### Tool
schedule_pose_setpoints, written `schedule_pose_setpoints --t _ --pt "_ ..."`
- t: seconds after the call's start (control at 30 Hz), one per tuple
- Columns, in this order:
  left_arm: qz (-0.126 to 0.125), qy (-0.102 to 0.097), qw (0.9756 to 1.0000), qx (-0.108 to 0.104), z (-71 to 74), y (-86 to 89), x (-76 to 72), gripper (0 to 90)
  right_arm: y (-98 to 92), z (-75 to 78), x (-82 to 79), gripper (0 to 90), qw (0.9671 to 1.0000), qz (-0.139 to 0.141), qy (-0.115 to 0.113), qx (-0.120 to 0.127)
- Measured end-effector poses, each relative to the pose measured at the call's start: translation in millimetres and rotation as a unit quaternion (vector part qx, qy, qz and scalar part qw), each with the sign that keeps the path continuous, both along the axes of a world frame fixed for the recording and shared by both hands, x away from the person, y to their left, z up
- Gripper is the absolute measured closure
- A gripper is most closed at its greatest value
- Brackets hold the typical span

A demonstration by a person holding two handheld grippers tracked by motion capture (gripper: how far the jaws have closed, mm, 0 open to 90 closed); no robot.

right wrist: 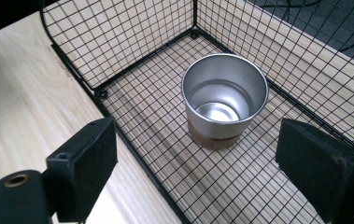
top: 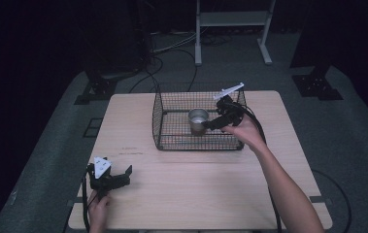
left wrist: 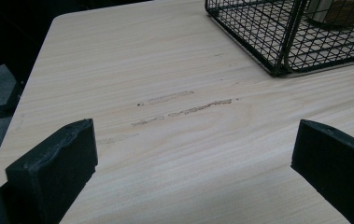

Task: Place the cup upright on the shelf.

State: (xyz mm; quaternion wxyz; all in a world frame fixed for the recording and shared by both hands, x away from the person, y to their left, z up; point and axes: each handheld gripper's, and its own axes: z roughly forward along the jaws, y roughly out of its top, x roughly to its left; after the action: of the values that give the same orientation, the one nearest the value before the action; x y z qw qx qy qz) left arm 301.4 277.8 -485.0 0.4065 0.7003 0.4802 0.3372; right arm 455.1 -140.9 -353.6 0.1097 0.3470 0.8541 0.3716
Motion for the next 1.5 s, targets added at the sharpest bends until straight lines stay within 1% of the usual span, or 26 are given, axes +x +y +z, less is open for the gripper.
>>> schedule_pose_setpoints --t 0.2,0.3,0.4,0.5,0.57,0.63,0.67,0.8,0.97,1.07,1.17,1.33,1.4,1.43,1.5 --pt "0.0 0.0 1.0 0.001 -0.1 -0.4 0.1 0.0 -8.5 0.0 -8.9 12.3 1.0 0.002 -0.006 -0.006" --pt "0.001 0.0 1.0 0.0 -0.1 -0.2 0.3 0.0 -13.1 0.0 -13.3 12.3 1.0 0.004 -0.005 0.0" --pt "0.001 0.002 1.0 0.001 -0.1 -0.1 0.9 0.0 -15.3 0.3 -18.7 12.3 0.9999 0.01 -0.008 -0.002" --pt "0.001 0.0 1.0 0.001 -0.4 -0.9 1.0 0.0 -17.4 1.4 -26.3 12.3 0.9997 0.014 -0.019 -0.008" --pt "0.001 0.001 1.0 0.002 -0.4 -1.2 0.8 0.0 -19.4 1.5 -30.0 12.3 0.9997 0.015 -0.018 0.002" --pt "0.001 0.001 1.0 0.003 -0.4 -1.3 0.6 0.0 -20.7 1.9 -34.1 12.3 0.9996 0.016 -0.021 -0.002" --pt "0.0 0.001 1.0 0.005 -0.3 -1.3 0.6 0.0 -22.2 2.0 -36.4 12.3 0.9995 0.016 -0.026 0.001" --pt "-0.001 0.002 1.0 0.006 -0.4 -2.0 0.4 0.0 -27.5 1.5 -43.1 12.3 0.9995 0.017 -0.024 0.013" --pt "0.001 0.001 1.0 0.005 -0.4 -1.9 0.6 0.0 -31.6 1.2 -51.6 12.2 0.9994 0.023 -0.025 0.01" --pt "0.0 0.002 1.0 0.007 -0.4 -2.0 0.7 0.0 -34.9 2.3 -57.6 12.3 0.999 0.024 -0.038 0.007" --pt "0.0 0.003 1.0 0.008 -0.5 -2.3 0.7 0.0 -39.1 2.0 -63.1 12.3 0.9987 0.024 -0.043 0.011" --pt "0.0 0.002 1.0 0.008 -0.6 -2.8 0.6 0.0 -46.7 -1.6 -71.9 12.3 0.9989 0.021 -0.041 0.006" --pt "0.0 0.002 1.0 0.008 -0.5 -2.7 0.6 0.0 -50.1 -3.7 -75.5 12.3 0.9988 0.019 -0.043 0.012" --pt "0.0 0.002 1.0 0.008 -0.5 -2.7 0.6 0.0 -51.5 -4.8 -77.3 12.3 0.9988 0.018 -0.044 0.012" --pt "0.001 0.002 1.0 0.008 -0.6 -2.8 0.6 0.0 -53.8 -7.5 -80.6 12.3 0.9988 0.018 -0.041 0.016"
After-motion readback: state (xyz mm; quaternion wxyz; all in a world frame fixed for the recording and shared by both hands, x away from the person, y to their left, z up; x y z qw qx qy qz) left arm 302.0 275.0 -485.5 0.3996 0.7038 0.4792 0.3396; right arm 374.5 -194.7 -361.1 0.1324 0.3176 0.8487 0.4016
